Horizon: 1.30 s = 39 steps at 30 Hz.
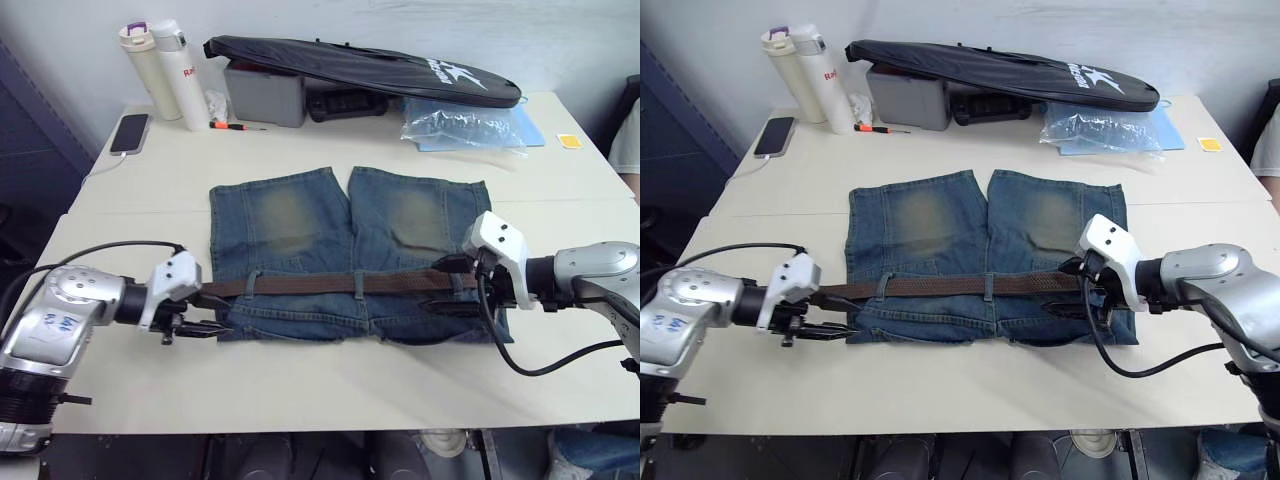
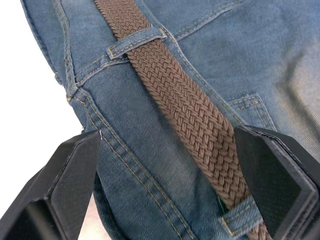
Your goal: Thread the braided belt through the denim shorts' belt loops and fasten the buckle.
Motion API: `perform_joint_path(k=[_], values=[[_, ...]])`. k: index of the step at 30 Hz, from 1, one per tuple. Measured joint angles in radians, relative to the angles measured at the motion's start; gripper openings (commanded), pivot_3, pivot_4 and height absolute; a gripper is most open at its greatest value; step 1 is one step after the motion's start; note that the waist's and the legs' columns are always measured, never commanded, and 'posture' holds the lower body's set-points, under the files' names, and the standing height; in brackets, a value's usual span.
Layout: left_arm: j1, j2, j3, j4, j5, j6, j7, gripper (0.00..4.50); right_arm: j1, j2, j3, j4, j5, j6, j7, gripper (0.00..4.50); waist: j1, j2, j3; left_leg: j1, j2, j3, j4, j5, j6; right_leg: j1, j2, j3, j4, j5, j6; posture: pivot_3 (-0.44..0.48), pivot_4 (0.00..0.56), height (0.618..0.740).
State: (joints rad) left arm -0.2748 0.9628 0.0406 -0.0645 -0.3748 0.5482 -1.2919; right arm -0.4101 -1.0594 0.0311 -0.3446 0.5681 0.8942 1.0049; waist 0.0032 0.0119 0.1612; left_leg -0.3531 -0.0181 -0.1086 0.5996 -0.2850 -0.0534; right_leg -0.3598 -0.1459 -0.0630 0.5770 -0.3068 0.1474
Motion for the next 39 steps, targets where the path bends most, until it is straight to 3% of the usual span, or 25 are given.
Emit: perform_joint_path(k=[1,2,6,8,14,24,27,32,34,35,39], values=[[-0.001,0.000,0.022,-0.003,-0.042,0.042,-0.009,4.32,0.000,-0.004,-0.002,0.007,0.000,-0.002,0.007,4.50,0.003,0.000,0.000,0.000,0.000,0.000,0.000,0.000,0.000,0.000,0.000,0.000,0.000,0.000,0.000,0.000,0.150,0.740],[-0.008,0.000,0.045,-0.004,-0.088,0.088,-0.014,4.42,0.001,-0.012,-0.010,0.020,0.000,-0.003,0.014,4.50,0.006,-0.001,0.000,-0.001,0.000,0.000,0.000,0.000,0.000,0.000,0.000,0.000,-0.001,0.000,0.000,0.000,0.150,0.740],[-0.147,-0.041,0.108,0.004,-0.182,0.253,0.072,4.42,-0.014,-0.017,-0.049,0.102,-0.011,-0.019,0.000,4.50,0.019,-0.001,0.000,0.000,0.000,0.000,0.001,0.000,0.000,0.000,0.000,0.000,0.000,0.001,0.001,0.000,0.150,0.740],[-0.259,-0.110,0.108,0.050,-0.188,0.368,0.195,4.42,-0.038,0.011,-0.071,0.155,-0.009,-0.013,-0.017,4.50,0.022,-0.001,0.000,0.001,-0.001,0.000,0.002,0.000,0.000,0.001,0.000,0.000,0.001,0.002,0.001,0.000,0.150,0.740],[-0.375,-0.272,0.087,0.221,-0.183,0.545,0.397,4.42,-0.120,0.125,-0.130,0.344,0.003,0.147,-0.156,4.50,0.004,-0.004,0.001,0.001,-0.001,0.003,0.002,0.001,-0.001,0.000,0.000,0.003,0.007,0.003,0.002,0.000,0.150,0.740],[-0.392,-0.275,-0.027,0.297,-0.171,0.613,0.374,4.42,-0.093,0.212,-0.215,0.408,0.070,0.312,-0.206,4.50,-0.004,-0.004,0.001,0.002,0.000,0.006,0.003,0.001,-0.002,-0.001,0.000,0.006,0.007,0.003,0.003,0.000,0.150,0.740],[-0.392,-0.252,-0.049,0.308,-0.172,0.622,0.337,3.58,-0.053,0.221,-0.207,0.406,0.082,0.326,-0.190,3.62,-0.004,-0.004,0.001,0.001,-0.001,0.007,0.004,0.001,-0.002,-0.001,0.000,0.007,0.008,0.004,0.003,0.000,0.150,0.740],[-0.382,-0.198,-0.106,0.285,-0.168,0.604,0.255,1.28,-0.034,0.205,-0.192,0.366,0.081,0.308,-0.158,1.22,-0.004,-0.003,0.001,0.002,-0.001,0.009,0.004,0.001,-0.001,-0.001,0.000,0.010,0.007,0.004,0.004,0.000,0.150,0.740],[-0.376,-0.198,-0.145,0.275,-0.160,0.584,0.236,0.49,-0.034,0.203,-0.183,0.357,0.074,0.292,-0.150,0.45,-0.004,-0.004,0.001,0.002,-0.001,0.009,0.004,0.001,-0.001,-0.001,0.000,0.010,0.008,0.004,0.004,0.000,0.150,0.740],[-0.374,-0.199,-0.162,0.275,-0.155,0.574,0.228,0.01,-0.033,0.200,-0.172,0.352,0.066,0.277,-0.145,0.39,-0.004,-0.004,0.001,0.002,-0.001,0.009,0.004,0.001,-0.001,-0.002,0.000,0.010,0.008,0.004,0.004,0.000,0.150,0.740],[-0.385,-0.202,-0.176,0.298,-0.141,0.543,0.219,0.00,-0.030,0.196,-0.158,0.351,0.052,0.241,-0.133,0.39,-0.005,-0.004,0.001,0.002,-0.001,0.009,0.004,0.001,-0.001,-0.002,0.000,0.010,0.008,0.004,0.004,0.000,0.150,0.740]])
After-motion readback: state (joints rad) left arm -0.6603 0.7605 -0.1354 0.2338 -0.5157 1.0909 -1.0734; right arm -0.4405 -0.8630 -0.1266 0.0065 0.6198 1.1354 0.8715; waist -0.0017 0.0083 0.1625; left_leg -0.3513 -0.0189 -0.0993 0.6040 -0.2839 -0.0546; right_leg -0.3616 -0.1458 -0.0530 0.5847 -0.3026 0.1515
